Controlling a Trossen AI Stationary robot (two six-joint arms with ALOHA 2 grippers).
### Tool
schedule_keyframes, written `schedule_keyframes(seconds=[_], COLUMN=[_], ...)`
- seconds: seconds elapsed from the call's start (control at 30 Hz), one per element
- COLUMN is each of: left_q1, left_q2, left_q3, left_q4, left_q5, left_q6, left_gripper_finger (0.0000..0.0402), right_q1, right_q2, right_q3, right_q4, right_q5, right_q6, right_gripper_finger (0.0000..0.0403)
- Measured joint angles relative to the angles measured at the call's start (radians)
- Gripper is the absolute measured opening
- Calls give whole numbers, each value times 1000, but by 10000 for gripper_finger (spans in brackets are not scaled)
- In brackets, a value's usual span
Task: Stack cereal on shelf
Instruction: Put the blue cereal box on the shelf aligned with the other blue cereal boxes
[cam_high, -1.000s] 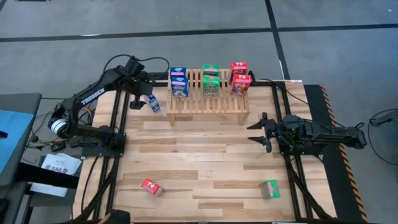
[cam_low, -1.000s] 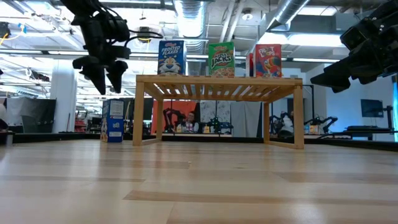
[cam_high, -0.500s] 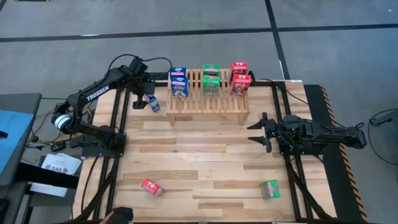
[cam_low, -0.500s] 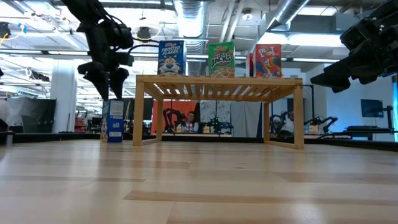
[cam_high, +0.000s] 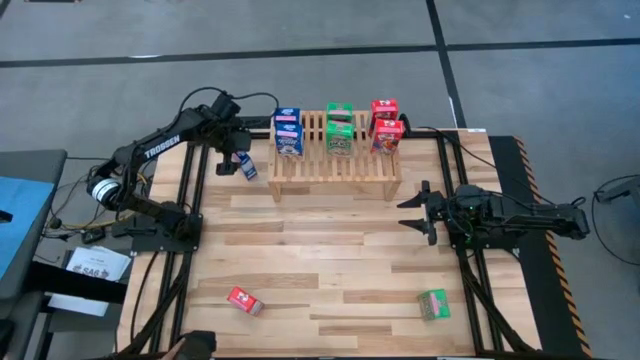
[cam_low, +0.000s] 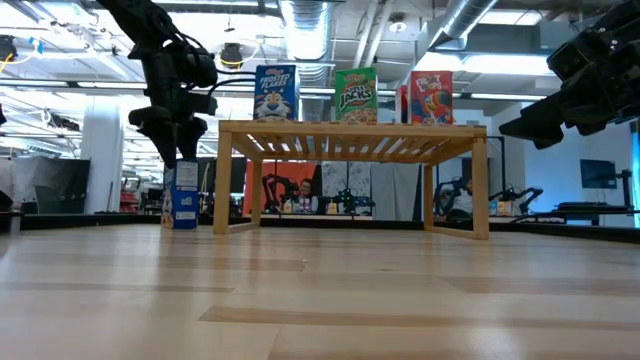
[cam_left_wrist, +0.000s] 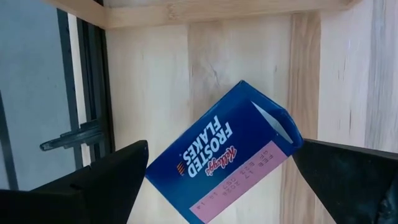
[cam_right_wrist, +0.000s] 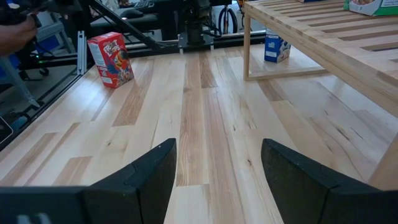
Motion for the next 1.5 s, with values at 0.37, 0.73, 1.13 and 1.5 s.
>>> schedule_keyframes(seconds=[0.37, 0.73, 1.13, 1.5], left_q1=[27, 29, 29, 29], left_q2=[0, 29, 38, 38], left_q3=[0, 0, 0, 0], left_q4=[-6, -15, -12, -24], left_q5=[12, -7, -12, -9], left_q6=[-21, -28, -92, -243], left_gripper_finger=[389, 389, 371, 243], right_q1=[0, 0, 0, 0], right_q2=[0, 0, 0, 0], right_q3=[0, 0, 0, 0], right_q4=[0, 0, 0, 0], right_q5=[0, 0, 0, 0], right_q6=[0, 0, 0, 0], right_gripper_finger=[261, 261, 261, 261])
